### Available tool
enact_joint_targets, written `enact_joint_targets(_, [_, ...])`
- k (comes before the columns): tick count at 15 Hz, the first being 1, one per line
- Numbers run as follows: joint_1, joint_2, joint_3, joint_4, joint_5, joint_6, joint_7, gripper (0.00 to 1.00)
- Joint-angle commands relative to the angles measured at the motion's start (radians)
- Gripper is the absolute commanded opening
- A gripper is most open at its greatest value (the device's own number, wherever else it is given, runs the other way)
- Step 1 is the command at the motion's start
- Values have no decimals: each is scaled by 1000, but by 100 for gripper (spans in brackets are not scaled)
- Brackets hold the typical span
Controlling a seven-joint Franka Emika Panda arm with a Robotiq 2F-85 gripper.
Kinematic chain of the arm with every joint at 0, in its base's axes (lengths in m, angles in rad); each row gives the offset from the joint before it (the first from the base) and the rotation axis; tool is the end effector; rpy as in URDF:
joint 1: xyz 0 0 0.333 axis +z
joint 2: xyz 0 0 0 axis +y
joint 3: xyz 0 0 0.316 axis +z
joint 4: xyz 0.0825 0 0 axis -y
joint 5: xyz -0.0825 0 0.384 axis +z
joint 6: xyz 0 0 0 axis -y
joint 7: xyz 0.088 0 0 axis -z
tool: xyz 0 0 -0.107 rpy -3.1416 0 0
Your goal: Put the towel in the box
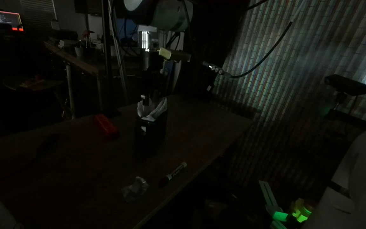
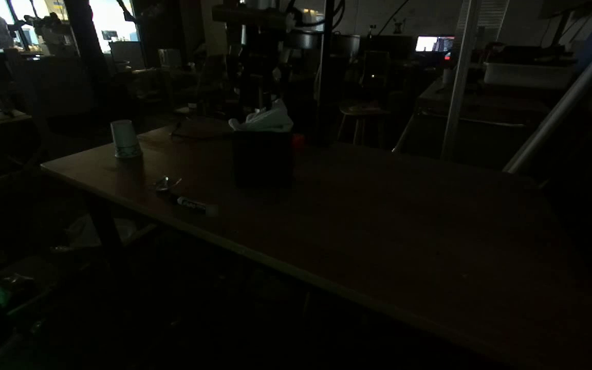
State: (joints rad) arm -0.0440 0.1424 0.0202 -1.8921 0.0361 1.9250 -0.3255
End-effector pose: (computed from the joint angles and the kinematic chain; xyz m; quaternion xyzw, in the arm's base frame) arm 0.5825 -0.0117 0.4202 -0.9881 -0.1429 0.0507 0.0272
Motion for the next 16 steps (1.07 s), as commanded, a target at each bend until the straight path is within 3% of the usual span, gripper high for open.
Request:
enact_joint_targets(1, [4, -88, -8, -16, 10, -39, 19, 94])
enact_joint_targets(3, [5, -110, -11, -23, 5, -41, 20, 89])
enact_joint_targets(4, [5, -116, -13, -28, 2, -40, 18, 67])
enact_joint_targets(5, [4, -118, -16, -35, -5, -35, 16, 67])
enact_joint_targets(13, [-25, -94, -66, -83, -23, -8, 9, 5])
enact_joint_targets(16, [-36, -83, -77, -86, -29, -1, 10, 0])
